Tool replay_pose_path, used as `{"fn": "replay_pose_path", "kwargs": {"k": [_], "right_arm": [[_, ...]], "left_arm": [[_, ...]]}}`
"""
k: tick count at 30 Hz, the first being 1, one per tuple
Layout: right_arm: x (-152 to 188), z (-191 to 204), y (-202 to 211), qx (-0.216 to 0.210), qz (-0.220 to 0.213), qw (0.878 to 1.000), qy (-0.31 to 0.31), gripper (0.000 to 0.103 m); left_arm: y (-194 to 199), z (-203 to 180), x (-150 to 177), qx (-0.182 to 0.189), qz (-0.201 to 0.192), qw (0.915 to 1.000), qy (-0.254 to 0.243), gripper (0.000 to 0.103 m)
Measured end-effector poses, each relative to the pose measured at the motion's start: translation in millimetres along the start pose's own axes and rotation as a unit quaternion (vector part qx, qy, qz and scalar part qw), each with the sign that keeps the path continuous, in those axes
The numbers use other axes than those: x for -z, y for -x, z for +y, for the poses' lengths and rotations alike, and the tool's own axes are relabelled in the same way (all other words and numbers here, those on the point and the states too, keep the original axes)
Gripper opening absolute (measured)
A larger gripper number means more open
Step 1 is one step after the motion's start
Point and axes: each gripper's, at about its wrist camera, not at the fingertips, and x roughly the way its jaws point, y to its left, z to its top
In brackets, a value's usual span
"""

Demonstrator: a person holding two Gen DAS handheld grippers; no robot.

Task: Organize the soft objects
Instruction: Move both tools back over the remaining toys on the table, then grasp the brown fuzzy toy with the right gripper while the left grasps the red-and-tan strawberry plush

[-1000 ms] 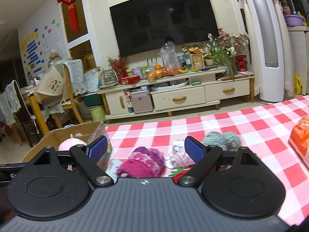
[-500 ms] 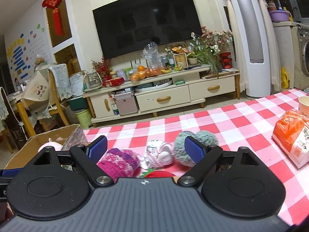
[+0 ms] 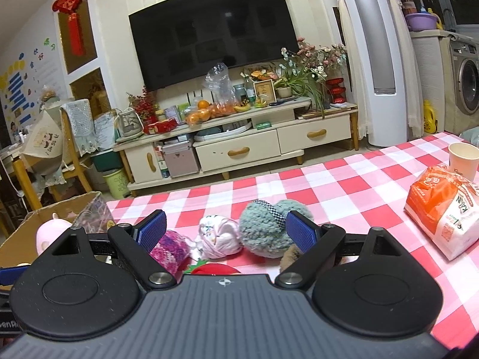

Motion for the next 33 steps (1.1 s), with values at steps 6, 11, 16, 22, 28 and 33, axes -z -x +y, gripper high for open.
{"fn": "replay_pose_path", "kwargs": {"k": [6,11,16,22,28,33], "right_arm": [[3,-5,3,0.008,0.002,1.0,0.0,0.103],[4,-18,3,0.014,0.008,1.0,-0.006,0.103],[-2,-50,3,0.022,0.016,0.999,-0.043,0.103],[-7,-97,-2,0.013,0.041,0.995,-0.092,0.103],[5,-105,-22,-0.014,0.091,0.991,-0.097,0.103],[14,-99,-32,-0.023,0.117,0.99,-0.077,0.103]], "left_arm": [[-2,-18,4,0.016,0.001,0.9995,-0.028,0.102],[-4,-31,7,0.033,0.006,0.9986,-0.042,0.102],[-8,-44,10,0.052,0.013,0.9974,-0.048,0.102],[-15,-61,17,0.077,0.027,0.995,-0.058,0.102],[-26,-81,21,0.089,0.037,0.9931,-0.067,0.102],[-38,-96,20,0.088,0.04,0.993,-0.068,0.102]]}}
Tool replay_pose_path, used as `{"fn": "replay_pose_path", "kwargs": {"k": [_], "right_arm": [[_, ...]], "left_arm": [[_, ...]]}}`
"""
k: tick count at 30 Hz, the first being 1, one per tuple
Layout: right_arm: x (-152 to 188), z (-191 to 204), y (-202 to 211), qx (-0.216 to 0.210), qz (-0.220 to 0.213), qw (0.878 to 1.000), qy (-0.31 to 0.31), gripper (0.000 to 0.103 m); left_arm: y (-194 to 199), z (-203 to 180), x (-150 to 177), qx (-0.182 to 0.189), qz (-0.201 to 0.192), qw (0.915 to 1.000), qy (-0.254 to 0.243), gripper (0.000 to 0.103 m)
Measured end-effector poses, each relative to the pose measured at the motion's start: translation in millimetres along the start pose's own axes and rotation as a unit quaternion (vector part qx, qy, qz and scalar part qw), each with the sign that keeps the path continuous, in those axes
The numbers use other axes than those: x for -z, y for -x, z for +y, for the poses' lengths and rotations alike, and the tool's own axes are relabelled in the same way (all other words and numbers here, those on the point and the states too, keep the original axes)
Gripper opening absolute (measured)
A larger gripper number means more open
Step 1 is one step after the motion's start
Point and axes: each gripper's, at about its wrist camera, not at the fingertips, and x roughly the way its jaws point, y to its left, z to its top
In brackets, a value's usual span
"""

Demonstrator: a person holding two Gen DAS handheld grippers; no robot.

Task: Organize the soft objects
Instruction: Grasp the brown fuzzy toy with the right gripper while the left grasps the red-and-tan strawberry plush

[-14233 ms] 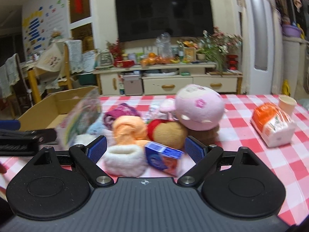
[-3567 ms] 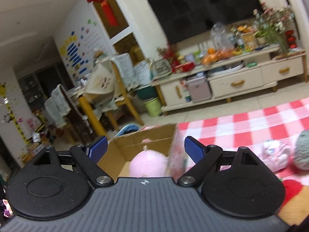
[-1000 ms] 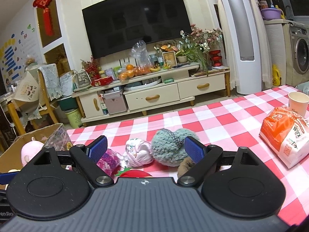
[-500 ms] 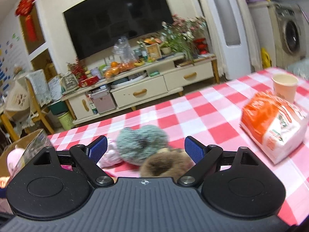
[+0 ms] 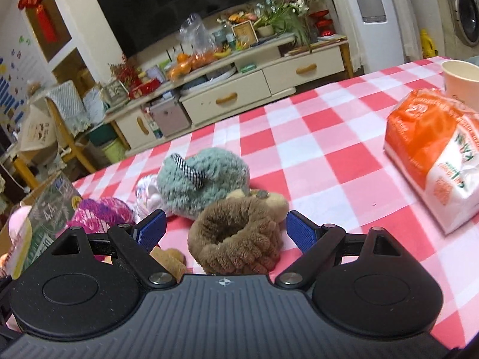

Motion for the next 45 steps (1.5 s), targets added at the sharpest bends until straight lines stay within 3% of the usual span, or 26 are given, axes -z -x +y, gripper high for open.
{"fn": "replay_pose_path", "kwargs": {"k": [8,20,22,26,28,34,45], "right_arm": [[6,-4,-20,0.005,0.038,0.999,0.009,0.103],[3,-11,-24,0.002,0.052,0.998,0.02,0.103],[3,-10,-21,-0.003,0.054,0.998,0.022,0.089],[4,-7,-19,-0.016,0.056,0.998,0.028,0.076],[4,-6,-18,-0.021,0.057,0.998,0.032,0.068],[4,-4,-20,-0.036,0.058,0.997,0.029,0.048],[5,-5,-21,-0.034,0.053,0.998,0.009,0.037]], "left_arm": [[-21,-12,-4,-0.007,0.008,0.9999,-0.001,0.102],[-42,-16,-11,-0.021,0.016,0.9996,0.01,0.102],[-46,-16,-12,-0.023,0.021,0.9995,0.011,0.102],[-50,-13,-13,-0.018,0.025,0.9994,0.014,0.101],[-52,-10,-14,-0.012,0.03,0.9993,0.021,0.091],[-53,-5,-16,-0.008,0.031,0.9991,0.028,0.086],[-42,9,-15,-0.002,0.028,0.9984,0.05,0.085]]}}
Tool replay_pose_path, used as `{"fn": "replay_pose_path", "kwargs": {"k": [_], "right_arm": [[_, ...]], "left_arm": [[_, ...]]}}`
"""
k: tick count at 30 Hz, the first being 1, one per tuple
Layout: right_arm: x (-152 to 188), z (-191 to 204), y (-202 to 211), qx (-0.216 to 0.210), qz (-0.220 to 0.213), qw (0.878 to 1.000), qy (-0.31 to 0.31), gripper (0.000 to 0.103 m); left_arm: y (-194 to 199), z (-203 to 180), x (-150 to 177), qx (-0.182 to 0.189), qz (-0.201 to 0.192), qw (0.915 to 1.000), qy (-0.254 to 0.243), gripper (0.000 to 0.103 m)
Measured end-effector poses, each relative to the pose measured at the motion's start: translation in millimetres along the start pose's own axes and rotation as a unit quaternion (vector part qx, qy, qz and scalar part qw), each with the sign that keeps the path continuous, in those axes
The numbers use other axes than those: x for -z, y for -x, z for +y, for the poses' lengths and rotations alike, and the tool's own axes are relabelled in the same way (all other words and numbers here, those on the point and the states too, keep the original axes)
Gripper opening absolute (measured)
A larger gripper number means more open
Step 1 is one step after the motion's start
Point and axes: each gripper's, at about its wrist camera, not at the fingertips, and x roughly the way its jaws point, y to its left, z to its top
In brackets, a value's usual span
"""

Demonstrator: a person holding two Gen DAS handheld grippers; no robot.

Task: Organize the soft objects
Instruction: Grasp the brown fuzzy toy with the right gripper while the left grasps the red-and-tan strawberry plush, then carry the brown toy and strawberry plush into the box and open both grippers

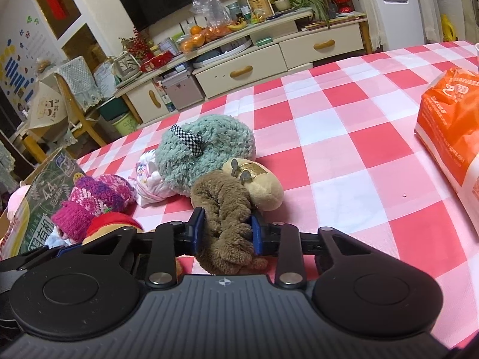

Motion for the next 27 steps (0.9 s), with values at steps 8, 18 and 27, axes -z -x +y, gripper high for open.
{"fn": "replay_pose_path", "kwargs": {"k": [8,18,27], "right_arm": [[4,1,4,0.006,-0.008,1.0,-0.013,0.032],[7,6,17,0.005,-0.035,0.999,-0.017,0.029],[5,17,35,-0.035,-0.064,0.997,-0.039,0.029]], "left_arm": [[19,11,-1,0.01,-0.019,0.9998,0.007,0.085],[46,32,-3,0.026,-0.046,0.9984,0.018,0.085],[73,48,0,0.038,-0.075,0.9962,0.024,0.085]]}}
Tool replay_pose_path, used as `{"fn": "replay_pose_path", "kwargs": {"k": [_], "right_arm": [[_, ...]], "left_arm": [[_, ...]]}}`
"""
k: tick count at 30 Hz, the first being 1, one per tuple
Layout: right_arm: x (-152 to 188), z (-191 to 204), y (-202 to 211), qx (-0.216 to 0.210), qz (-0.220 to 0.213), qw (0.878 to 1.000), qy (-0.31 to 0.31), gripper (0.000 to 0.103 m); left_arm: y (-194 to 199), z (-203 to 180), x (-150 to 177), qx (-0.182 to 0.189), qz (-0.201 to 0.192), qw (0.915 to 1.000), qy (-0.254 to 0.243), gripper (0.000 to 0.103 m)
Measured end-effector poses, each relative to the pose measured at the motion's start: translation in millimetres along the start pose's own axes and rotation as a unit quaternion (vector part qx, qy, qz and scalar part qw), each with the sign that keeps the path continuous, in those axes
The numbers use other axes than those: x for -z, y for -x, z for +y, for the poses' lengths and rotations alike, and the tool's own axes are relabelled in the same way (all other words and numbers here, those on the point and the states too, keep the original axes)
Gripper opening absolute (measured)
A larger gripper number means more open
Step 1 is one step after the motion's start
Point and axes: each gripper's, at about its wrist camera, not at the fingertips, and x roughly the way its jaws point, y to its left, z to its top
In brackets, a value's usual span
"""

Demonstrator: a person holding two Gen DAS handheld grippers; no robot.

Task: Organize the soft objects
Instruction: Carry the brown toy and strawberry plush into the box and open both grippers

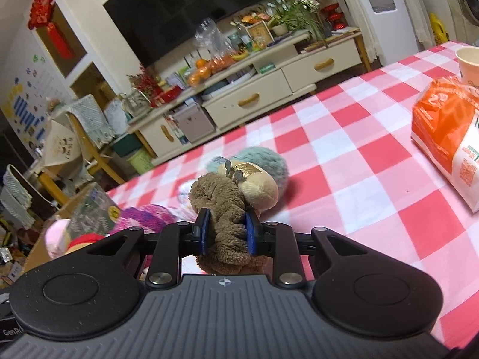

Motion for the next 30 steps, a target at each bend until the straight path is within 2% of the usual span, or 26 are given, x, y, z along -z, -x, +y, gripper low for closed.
{"fn": "replay_pose_path", "kwargs": {"k": [8,17,23,30], "right_arm": [[-1,26,-1,-0.035,-0.004,0.999,0.015,0.029],[-2,67,-3,-0.081,-0.01,0.995,0.064,0.03],[-2,94,-20,-0.114,0.005,0.99,0.086,0.03],[-6,139,-47,-0.158,0.02,0.98,0.119,0.03]], "left_arm": [[29,19,-9,0.003,-0.041,0.9991,0.011,0.085],[63,49,-18,-0.01,-0.091,0.9951,0.037,0.085],[85,79,-22,-0.045,-0.117,0.9904,0.059,0.085],[96,113,-20,-0.13,-0.117,0.9829,0.058,0.085]]}}
